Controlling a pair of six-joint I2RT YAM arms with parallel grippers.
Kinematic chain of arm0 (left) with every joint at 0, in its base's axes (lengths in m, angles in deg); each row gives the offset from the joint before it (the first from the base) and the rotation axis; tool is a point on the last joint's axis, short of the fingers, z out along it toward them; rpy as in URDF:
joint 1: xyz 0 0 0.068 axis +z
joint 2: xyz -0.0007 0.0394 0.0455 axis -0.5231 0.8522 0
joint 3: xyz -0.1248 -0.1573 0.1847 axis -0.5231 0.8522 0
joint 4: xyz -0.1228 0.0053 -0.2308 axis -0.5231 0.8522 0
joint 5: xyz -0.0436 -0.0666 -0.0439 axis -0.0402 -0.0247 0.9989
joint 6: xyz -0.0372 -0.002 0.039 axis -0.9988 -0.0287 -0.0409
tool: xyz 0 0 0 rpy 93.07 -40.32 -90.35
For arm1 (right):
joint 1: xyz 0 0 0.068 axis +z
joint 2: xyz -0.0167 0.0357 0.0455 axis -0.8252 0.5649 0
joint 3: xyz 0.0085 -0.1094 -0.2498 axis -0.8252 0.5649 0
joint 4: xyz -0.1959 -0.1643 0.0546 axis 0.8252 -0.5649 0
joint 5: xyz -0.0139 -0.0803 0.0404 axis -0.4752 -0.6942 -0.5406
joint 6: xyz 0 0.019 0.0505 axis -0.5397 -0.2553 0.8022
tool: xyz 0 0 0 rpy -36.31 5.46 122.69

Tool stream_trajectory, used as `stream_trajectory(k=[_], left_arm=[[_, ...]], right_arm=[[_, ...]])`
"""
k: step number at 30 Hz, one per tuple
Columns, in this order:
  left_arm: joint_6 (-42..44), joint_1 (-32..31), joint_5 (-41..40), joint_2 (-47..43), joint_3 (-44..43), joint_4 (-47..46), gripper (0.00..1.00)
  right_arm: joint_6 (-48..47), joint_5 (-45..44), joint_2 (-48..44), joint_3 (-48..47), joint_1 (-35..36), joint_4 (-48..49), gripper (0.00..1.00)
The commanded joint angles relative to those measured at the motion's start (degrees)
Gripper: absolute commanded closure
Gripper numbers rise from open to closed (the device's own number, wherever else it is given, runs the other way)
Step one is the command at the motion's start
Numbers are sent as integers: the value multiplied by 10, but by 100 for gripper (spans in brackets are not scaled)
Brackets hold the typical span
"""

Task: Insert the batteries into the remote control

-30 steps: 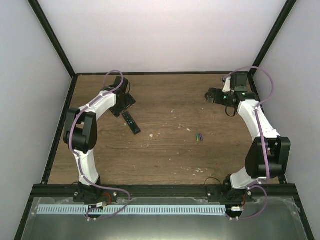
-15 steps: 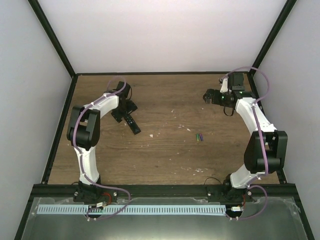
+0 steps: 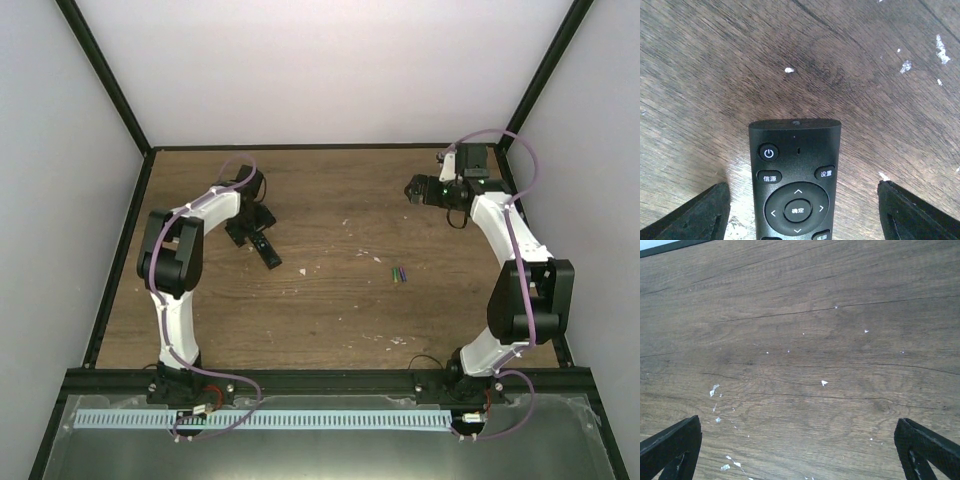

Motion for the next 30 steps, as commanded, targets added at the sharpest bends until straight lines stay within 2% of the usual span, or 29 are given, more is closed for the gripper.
stream_trajectory(k=[1, 19, 30], left_arm=[[14, -2, 1, 19, -15, 27, 20], [36, -2, 1, 64, -45, 92, 34], [28, -3, 10, 66, -39, 79, 54]], right_arm=[[-9, 6, 7, -32, 3, 4, 0], [-20, 16, 5, -37, 3, 5, 0], [-24, 31, 10, -35, 4, 5, 0]])
